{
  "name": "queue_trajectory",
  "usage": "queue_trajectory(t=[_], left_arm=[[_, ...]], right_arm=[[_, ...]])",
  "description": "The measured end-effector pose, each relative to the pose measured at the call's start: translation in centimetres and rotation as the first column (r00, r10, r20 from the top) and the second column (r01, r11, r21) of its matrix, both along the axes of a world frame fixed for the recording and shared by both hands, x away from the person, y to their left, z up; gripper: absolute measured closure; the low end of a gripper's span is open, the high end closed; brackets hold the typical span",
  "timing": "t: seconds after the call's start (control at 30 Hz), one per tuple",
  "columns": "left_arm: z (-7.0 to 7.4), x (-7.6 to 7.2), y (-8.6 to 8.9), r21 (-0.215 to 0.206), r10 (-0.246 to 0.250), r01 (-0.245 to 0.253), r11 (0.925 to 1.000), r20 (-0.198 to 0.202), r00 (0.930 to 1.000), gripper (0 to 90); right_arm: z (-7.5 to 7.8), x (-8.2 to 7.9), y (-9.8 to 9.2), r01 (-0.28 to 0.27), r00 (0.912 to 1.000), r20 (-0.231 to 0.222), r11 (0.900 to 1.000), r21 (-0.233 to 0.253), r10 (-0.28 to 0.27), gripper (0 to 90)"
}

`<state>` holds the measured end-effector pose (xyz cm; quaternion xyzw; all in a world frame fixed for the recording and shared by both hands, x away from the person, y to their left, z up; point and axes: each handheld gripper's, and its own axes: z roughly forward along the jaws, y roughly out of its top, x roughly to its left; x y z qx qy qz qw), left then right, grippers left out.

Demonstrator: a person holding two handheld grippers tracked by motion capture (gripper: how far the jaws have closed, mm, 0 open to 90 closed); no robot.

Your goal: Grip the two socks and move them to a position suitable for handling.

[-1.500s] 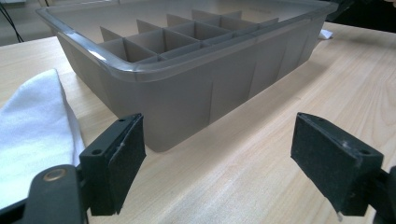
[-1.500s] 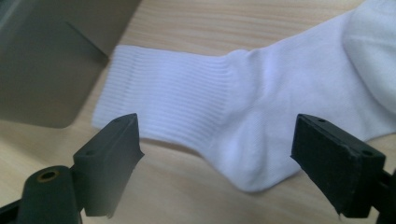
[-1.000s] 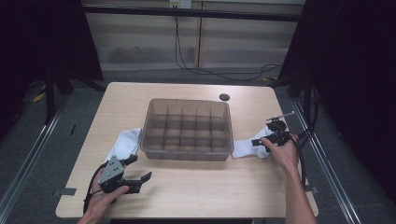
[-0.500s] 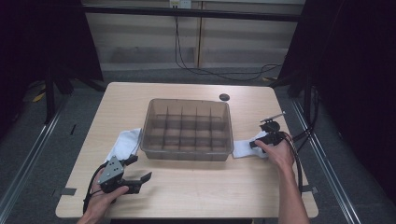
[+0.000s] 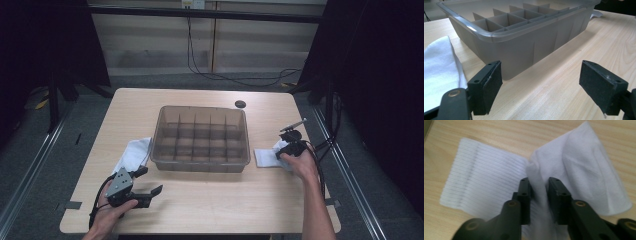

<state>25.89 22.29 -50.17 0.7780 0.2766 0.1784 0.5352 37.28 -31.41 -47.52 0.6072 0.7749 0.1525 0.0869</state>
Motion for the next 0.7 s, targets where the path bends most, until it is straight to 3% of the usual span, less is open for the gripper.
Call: queue_trajectory(t=[0.47, 0.7], left_arm=[[0.0, 0.1, 0.0, 0.001, 0.0, 0.0, 1.0, -0.005, 1.0, 18.2], [0.0, 0.1, 0.0, -0.002, 0.0, 0.0, 1.0, -0.01, 0.9999, 18.2]], right_arm=[[0.3, -0.4, -0.1, -0.002, 0.9999, -0.014, 0.999, 0.052, 0.003, 84.9], [1.6, -1.2, -0.5, -0.007, 1.0, 0.003, 0.995, 0.097, 0.007, 85.0]])
